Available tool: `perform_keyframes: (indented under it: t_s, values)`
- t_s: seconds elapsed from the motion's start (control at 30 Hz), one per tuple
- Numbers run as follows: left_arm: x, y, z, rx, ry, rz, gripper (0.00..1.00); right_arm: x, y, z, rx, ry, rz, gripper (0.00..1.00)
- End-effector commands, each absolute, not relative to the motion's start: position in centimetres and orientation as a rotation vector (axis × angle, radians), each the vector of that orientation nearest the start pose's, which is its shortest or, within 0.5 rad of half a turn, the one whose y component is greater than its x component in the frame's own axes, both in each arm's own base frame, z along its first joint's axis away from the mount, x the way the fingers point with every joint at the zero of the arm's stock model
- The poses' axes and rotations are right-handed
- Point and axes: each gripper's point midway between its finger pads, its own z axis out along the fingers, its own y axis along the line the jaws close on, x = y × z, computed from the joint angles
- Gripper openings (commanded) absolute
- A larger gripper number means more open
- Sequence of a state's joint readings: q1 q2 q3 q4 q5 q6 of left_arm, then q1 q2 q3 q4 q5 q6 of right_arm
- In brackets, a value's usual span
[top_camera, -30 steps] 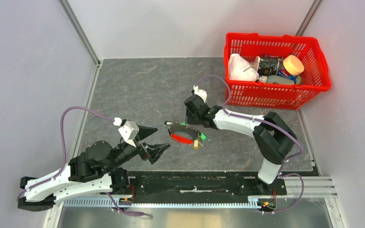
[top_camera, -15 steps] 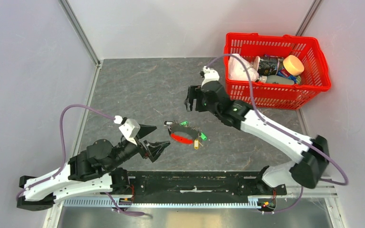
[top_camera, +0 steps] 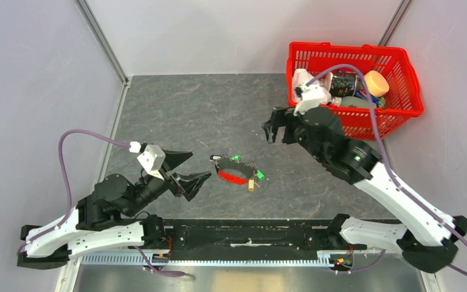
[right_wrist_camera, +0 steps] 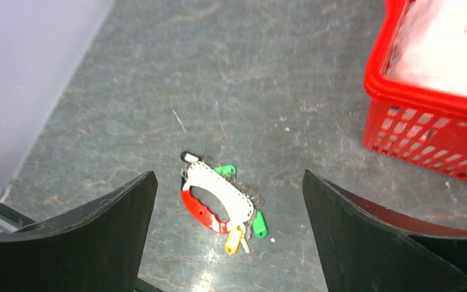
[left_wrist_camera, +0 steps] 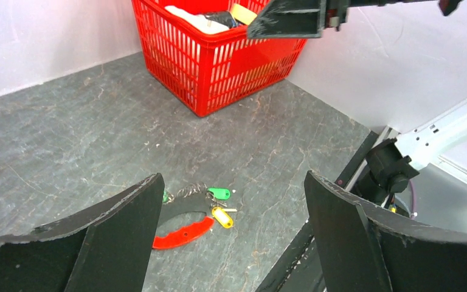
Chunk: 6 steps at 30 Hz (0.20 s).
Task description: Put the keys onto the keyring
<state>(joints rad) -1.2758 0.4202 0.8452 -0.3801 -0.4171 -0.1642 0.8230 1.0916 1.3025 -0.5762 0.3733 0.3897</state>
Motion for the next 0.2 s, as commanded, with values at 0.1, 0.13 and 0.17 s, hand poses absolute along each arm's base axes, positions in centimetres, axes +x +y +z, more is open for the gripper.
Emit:
perform_keyframes:
  t_s: [0.1, 0.13, 0.17]
  values:
    - [12.6, -18.0, 37.7, 0.534, 1.436, -0.799, 0.92, 23.3, 19.1, 42.2, -0.213, 1.702, 0.582, 0.97]
    - [12.5, -18.1, 37.8, 0.54, 1.433, -0.802, 0.92, 23.3, 18.9, 42.3, -0.2, 1.707, 0.577, 0.97]
    - [12.5, -18.2, 37.9, 0.546, 1.433, -0.804, 0.92, 23.4, 18.7, 42.5, -0.182, 1.698, 0.575, 0.97]
